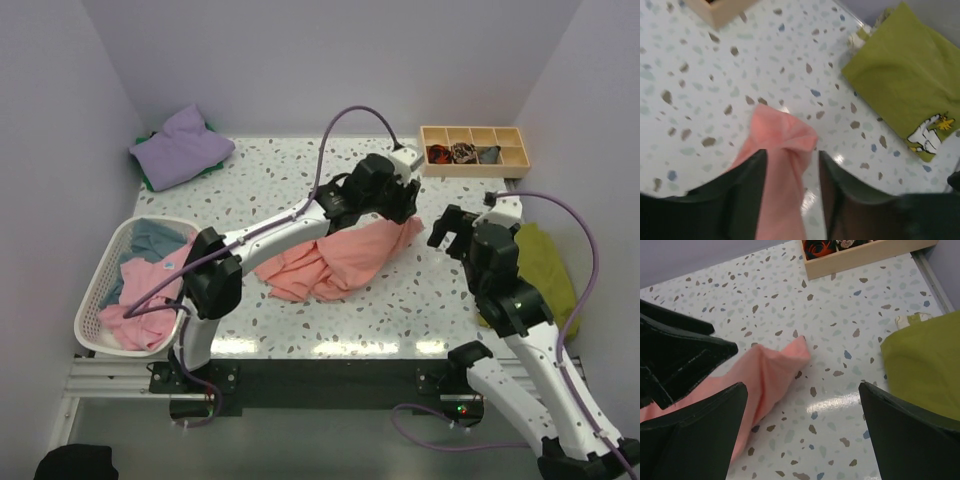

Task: Fold and stack the t-shirts
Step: Move the tshirt to the center of the board, then flatten out the tshirt

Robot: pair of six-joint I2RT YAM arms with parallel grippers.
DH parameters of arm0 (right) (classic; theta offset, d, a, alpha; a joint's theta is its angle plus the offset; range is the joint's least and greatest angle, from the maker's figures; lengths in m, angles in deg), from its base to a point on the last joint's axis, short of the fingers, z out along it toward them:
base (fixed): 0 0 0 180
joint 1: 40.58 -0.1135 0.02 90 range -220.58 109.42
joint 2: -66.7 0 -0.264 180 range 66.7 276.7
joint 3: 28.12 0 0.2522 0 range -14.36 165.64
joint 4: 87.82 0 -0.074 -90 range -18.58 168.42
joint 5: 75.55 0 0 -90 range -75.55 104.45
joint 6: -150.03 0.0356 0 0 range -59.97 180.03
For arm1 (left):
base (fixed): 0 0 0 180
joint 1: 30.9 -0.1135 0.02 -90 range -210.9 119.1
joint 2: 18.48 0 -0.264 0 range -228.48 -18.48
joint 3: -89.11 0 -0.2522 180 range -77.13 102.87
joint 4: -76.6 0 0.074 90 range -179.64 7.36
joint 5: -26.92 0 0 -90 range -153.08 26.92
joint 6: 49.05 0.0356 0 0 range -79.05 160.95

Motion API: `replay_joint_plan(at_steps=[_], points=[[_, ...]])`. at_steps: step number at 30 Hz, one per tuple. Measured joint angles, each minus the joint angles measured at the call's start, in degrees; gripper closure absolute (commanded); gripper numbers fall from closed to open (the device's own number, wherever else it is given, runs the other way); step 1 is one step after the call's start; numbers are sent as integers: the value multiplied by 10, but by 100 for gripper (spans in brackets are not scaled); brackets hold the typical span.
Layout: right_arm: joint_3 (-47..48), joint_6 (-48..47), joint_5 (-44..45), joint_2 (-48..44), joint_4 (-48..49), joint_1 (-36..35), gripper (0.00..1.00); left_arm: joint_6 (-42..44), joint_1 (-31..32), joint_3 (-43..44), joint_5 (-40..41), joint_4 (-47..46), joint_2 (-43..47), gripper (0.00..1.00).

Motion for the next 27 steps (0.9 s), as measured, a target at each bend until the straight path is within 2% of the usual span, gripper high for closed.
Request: replay_joint_plan(at_steps=[1,4,5,6,8,10,13,15,21,25,27], points=[[1,0,0,-6,2,0,1,2,-2,14,15,-8,2,18],[4,-5,-12,16,-1,0,1,-12,-8,-21,85,-28,29,15],[7,-6,-29,36,-3,0,1,-29,-16,-63,105,-42,46,8],[9,-7,-41,52,-2,0,1,-46,-31,-118,115,-54,68,6],[10,-8,-79,91,-2,0,1,-76,-78,-227,119,-66,103,5],[9,-8,-112,125,-2,0,1,-108,-158,-355,129,-85,138,5],[5,-8,-150,143,2,-2,1,-144,-265,-473,184,-54,167,4],[5,-8,-167,148,10,-3,1,-169,-282,-489,228,-20,176,4],[6,-11,-206,209,23,-7,1,-219,-259,-464,321,47,177,0],[6,-19,-233,254,21,-17,1,-229,-314,-491,338,58,189,0],[6,-23,-252,267,23,-27,1,-230,-348,-525,336,56,225,0]])
